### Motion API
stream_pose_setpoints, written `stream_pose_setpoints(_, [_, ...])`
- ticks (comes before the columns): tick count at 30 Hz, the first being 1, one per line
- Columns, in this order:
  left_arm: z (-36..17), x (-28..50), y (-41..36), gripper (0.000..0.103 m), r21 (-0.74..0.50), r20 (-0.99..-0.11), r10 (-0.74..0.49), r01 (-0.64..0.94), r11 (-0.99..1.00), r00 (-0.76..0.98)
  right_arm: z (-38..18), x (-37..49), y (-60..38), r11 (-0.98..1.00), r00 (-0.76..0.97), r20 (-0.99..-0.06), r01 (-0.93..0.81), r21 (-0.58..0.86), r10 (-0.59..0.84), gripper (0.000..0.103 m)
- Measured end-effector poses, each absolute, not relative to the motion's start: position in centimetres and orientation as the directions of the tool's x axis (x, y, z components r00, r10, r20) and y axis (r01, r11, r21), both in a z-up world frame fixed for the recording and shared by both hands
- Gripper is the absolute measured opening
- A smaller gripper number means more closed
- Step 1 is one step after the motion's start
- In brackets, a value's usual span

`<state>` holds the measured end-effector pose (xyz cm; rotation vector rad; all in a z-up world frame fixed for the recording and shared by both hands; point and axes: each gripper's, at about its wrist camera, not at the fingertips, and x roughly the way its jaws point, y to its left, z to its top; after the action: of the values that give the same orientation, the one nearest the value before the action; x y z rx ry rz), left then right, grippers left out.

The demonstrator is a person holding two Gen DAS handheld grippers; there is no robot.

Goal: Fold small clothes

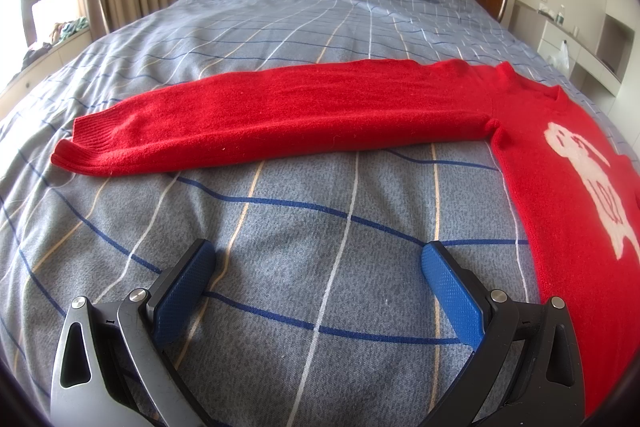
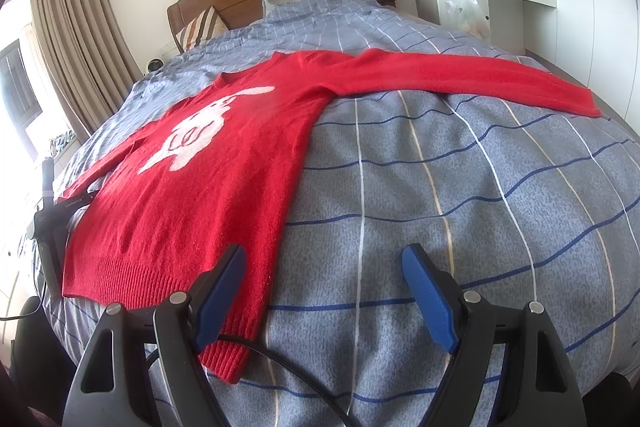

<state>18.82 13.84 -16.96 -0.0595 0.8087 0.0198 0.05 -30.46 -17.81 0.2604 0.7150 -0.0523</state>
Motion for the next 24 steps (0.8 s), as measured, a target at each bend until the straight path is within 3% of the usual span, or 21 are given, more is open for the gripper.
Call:
stream_pose_setpoints(16, [-17.0, 18.8, 13.9, 0.103, -0.046, -0.723, -0.005, -0.041, 0.998, 0.690, -17.4, -0.4, -31.2, 0.957, 0.768, -0.640, 0.164, 0.240, 0.028, 0.080])
stream_pose_setpoints(24, [-17.0, 18.8, 13.9, 0.103, -0.046, -0.723, -0.005, -0.041, 0.998, 0.691, -17.5, -0.1, -30.2, 0.973, 0.757, -0.654, 0.157, 0.171, -0.007, 0.080])
